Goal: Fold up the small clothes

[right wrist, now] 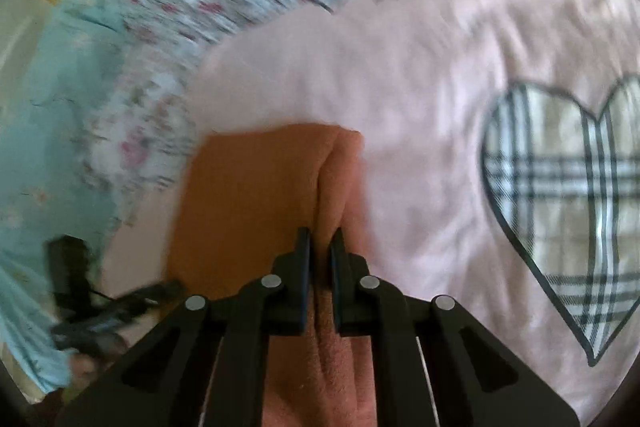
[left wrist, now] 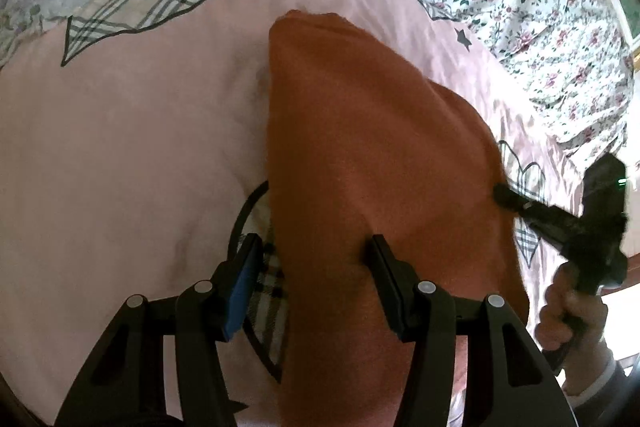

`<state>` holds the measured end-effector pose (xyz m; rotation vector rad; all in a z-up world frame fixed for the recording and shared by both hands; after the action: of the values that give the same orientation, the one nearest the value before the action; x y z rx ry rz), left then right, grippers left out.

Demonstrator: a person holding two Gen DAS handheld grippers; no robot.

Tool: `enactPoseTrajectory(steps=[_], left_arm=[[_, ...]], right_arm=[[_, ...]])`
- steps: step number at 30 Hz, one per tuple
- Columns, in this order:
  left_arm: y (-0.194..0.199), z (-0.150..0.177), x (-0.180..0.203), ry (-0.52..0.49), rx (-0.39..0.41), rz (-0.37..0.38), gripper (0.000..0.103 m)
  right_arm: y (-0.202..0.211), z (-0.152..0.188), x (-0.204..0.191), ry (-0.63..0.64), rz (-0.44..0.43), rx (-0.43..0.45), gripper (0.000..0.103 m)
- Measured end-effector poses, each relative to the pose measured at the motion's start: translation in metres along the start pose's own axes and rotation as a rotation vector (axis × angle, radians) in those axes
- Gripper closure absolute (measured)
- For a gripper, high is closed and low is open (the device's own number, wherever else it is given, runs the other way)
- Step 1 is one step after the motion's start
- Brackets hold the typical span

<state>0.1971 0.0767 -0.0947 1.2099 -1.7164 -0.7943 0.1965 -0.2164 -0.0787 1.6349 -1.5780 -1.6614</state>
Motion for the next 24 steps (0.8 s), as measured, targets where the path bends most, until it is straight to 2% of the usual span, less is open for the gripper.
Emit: enactPoseTrajectory(steps=[3,7,10,11,14,16,20,24], left_arm=[[-0.011,0.001,-0.001,-0.017,-0.031,-0.040,0.047],[-0.009,0.004,-0.003,-0.014,-0.034,-0.052,0.046],[0.011,0.016,0.000,-0.047,-0.023,-0.055,0.048],[0.019,0.023,0.001,-0.064,-0.017,-0.059,0.048],[0.042,0.048,0.010,-0.109,-0.001,-0.046,0.048],[0.053,0.069,0.016,-0.135,-0.003,-0.025,0.048],[0.062,0.112,0.029,-0.201,-0.026,-0.001,0.047],[0.054,0.136,0.038,-0.249,-0.061,-0.015,0.046]], right_arm=[[-0.007,-0.001,0.006,-0.017,-0.006,-0.003,0.093],[-0.009,-0.004,0.005,-0.016,0.012,-0.013,0.091],[0.009,0.000,0.003,-0.040,0.012,-0.016,0.079],[0.023,0.005,0.003,-0.034,-0.002,-0.005,0.079],[0.053,0.027,-0.001,0.001,-0.036,-0.005,0.072],[0.067,0.046,0.001,0.028,-0.037,-0.021,0.060],[0.077,0.091,0.006,0.071,-0.028,-0.095,0.056],[0.061,0.121,0.012,0.082,0.011,-0.155,0.056]])
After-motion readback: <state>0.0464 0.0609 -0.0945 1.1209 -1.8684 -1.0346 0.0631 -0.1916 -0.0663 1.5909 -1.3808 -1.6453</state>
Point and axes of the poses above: each gripper's, at about its wrist camera, not at the fingertips, and y roughly against the way its jaws point, x to its right, z to its underside, the point moved 4 cm from there along -y, roughly the way its jaws point, and after that the axes turned 12 degrees about -y, right-handed, at the moved point
